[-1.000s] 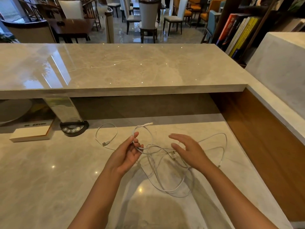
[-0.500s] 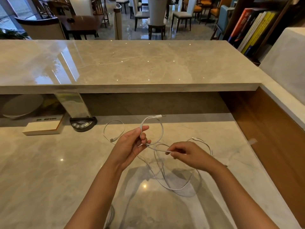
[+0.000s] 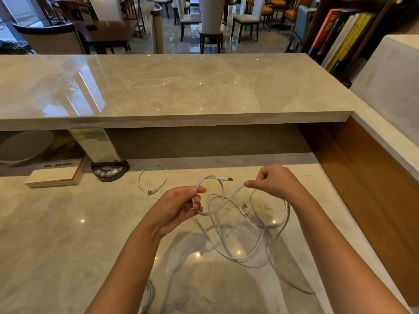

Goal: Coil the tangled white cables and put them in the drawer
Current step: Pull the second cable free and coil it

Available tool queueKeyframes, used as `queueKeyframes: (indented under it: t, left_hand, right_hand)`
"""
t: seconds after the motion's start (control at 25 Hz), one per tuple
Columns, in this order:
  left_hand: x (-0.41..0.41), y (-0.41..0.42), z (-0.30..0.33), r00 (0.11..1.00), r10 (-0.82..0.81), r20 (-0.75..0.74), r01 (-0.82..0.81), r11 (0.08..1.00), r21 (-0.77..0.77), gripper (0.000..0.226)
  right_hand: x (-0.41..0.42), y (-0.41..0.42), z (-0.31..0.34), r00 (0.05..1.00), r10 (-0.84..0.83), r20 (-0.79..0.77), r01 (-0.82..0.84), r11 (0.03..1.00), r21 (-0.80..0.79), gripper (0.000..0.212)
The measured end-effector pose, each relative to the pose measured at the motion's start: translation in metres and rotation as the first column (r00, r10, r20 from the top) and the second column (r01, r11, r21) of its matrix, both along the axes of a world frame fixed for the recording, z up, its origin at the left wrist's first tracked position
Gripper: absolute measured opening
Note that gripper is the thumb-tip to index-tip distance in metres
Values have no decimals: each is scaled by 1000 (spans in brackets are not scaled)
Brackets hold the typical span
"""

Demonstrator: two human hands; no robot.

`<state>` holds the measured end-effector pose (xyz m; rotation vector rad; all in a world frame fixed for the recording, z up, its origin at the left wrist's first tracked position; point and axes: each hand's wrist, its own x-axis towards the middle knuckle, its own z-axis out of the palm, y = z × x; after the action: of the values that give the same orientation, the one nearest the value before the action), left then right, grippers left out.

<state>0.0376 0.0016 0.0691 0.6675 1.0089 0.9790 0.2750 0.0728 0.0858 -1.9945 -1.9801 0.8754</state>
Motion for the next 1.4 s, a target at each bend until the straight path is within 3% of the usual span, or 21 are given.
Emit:
queueKeyframes:
  t: [0.08,0.2,0.36,0.6,0.76,0.88,1.08,1.16,1.4]
  left_hand:
    - [2,-1,-2,997,-29,-72,29,1000,-3,21]
    - [9,-2,-4,983,-44,-178,45,999,3,22]
    - [14,-3,-4,984,17,-178,-18,1000,-3,22]
    - [13,-7,-13,985,8,-173,-10,1000,-13,22]
    - [15,-5,-17,971,91,-219,-99,995,-25,22]
    - [18,-4,-19,975,117,-188,-123,992,-23,21]
    - [25,-4,-21,979,187,86,-183,982,-57,22]
    - [24,-5,-18,967,193,165,-188,981,-43,24]
    - [23,-4,-12,967,176,184,-176,984,-15,27]
  right_hand:
    - [-9,3,6,994,-16,108,13,999,31,45]
    - [-25,3,10,999,-29,-22,30,999,46,46]
    - [-42,-4,12,970,-53,-238,67,997,50,36]
    - [-38,-2,-2,940,-203,-275,216,976,16,36]
    - [-48,-21,5,826,-148,-544,151,988,-40,31]
    - [-63,-43,4,751,-50,-659,37,999,-34,28]
    - [-77,-74,-19,781,65,-620,-23,997,76,37]
    - [-79,-84,-25,827,141,-544,-34,979,201,37]
    - [-81,-86,-38,956,188,-225,-62,881,470,35]
